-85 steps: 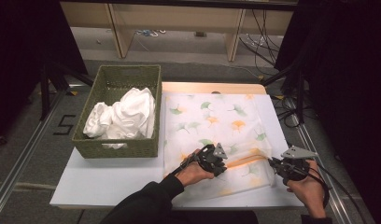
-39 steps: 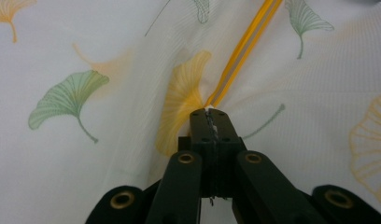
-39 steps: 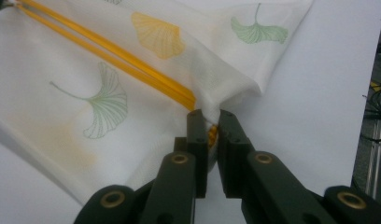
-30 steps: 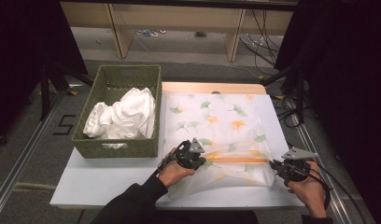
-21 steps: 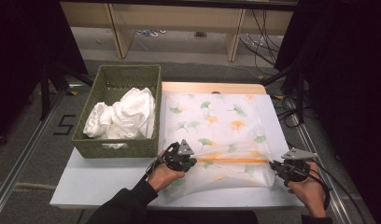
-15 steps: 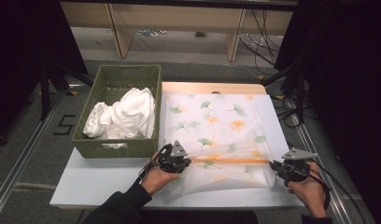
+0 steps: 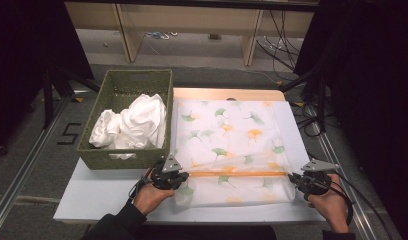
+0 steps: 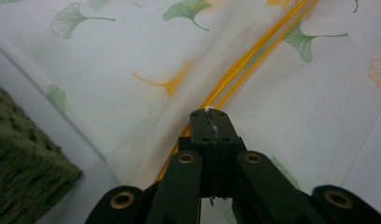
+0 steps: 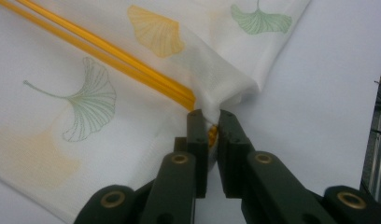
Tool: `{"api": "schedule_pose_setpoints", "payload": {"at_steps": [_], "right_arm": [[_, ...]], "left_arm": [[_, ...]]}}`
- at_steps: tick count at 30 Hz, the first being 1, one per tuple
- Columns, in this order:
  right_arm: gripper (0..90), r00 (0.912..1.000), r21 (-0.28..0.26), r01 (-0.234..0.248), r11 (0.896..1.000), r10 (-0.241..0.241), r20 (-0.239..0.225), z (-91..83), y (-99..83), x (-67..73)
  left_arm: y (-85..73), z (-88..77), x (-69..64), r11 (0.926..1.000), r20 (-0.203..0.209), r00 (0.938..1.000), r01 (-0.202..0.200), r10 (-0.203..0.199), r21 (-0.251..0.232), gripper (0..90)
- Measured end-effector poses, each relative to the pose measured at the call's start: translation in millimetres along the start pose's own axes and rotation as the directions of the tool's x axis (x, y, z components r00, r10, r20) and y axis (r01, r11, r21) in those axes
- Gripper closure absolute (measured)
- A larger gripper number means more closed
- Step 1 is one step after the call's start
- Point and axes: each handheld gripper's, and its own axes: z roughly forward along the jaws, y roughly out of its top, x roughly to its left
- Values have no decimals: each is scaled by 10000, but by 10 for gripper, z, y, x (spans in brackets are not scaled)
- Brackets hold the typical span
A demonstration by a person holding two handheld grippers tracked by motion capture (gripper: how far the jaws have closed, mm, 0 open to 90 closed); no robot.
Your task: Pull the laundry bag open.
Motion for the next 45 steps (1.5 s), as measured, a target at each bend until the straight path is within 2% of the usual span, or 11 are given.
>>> {"api": "schedule_pose_setpoints", "payload": {"at_steps": [17, 18, 29, 30, 36, 39, 40, 42, 43, 44, 45], "right_arm": [[853, 10000, 70, 45, 10000, -45, -74, 15, -18, -9], [853, 9995, 118, -281, 9995, 282, -108, 13, -4, 17], [851, 9999, 182, -125, 9998, 126, -44, 15, -64, -60], [850, 9989, 339, -464, 9984, 466, -70, 11, -64, -35], [837, 10000, 239, 0, 9997, 0, -21, 41, -82, -63], [781, 9984, 267, -573, 9980, 572, 24, 26, -85, -50], [734, 9997, 174, -182, 9997, 179, 153, 25, -92, -80], [612, 9978, -155, -494, 9987, 500, 442, -5, -66, -67], [579, 9987, -601, 147, 9981, -117, 488, -3, -44, -104], [536, 9973, -527, -540, 9972, 564, 460, -35, -24, -52], [488, 9984, -951, -137, 9954, 188, 527, -39, 13, -51]], "left_arm": [[-251, -247, 248, 9987, -825, 9963, 288, -253, 409, 894], [-250, -247, 256, 9988, -762, 9969, 238, -204, 432, 894], [-275, -236, 136, 9981, -244, 9981, 566, -560, 251, 893], [-278, -237, 136, 9981, -138, 9984, 553, -549, 281, 893], [-298, -235, 90, 9980, -8, 9984, 561, -561, 284, 893], [-300, -210, 96, 9984, 15, 9990, 456, -457, 323, 886], [-300, -205, 92, 9978, -5, 9983, 576, -576, 331, 881], [-300, -201, 88, 9985, 41, 9991, 409, -410, 373, 844], [-296, -210, 80, 9988, -74, 9996, 290, -287, 386, 816], [-285, -212, 69, 9987, -53, 9993, 360, -358, 356, 780], [-276, -215, 59, 9988, 95, 9991, 410, -413, 270, 743]]}}
